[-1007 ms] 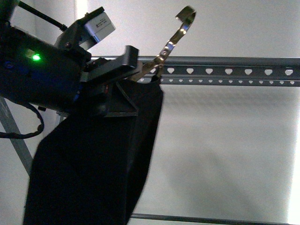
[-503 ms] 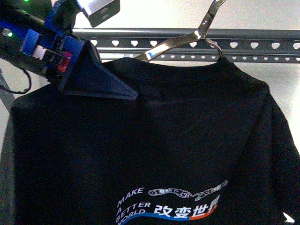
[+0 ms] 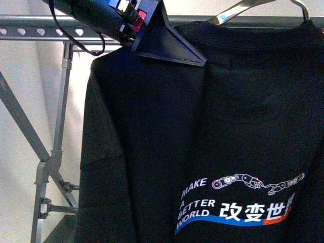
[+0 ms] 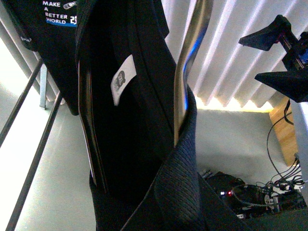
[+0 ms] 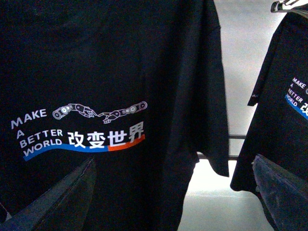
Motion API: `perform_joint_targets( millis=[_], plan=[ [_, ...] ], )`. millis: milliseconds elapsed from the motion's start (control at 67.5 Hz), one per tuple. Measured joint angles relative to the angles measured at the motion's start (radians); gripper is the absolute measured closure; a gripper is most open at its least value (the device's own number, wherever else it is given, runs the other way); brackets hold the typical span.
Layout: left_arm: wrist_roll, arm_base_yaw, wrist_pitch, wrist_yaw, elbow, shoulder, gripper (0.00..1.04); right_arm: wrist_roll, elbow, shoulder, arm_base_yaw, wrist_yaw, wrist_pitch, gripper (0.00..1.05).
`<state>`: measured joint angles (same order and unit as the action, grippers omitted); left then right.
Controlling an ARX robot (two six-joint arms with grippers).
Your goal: Hang clothes on hanger
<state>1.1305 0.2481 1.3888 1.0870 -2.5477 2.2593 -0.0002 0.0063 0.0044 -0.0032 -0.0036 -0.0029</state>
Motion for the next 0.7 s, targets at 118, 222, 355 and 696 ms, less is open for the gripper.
perform_joint_targets(
  millis=[118,222,355,696],
  plan=[
    [0.019,0.008,-0.076,-0.024,0.076,-0.037,1.01,0.000,0.000,0.000,0.000,0.000,0.000,0.07],
    [0.018,0.007,-0.183,-0.032,0.185,-0.081,1.01,0.000,0.000,0.000,0.000,0.000,0.000,0.07],
    [-0.001,0.005,-0.274,-0.026,0.266,-0.112,1.01,0.000,0.000,0.000,0.000,0.000,0.000,0.07],
    [-0.084,0.012,-0.410,-0.032,0.358,-0.173,1.01,0.000,0.000,0.000,0.000,0.000,0.000,0.07]
  ],
)
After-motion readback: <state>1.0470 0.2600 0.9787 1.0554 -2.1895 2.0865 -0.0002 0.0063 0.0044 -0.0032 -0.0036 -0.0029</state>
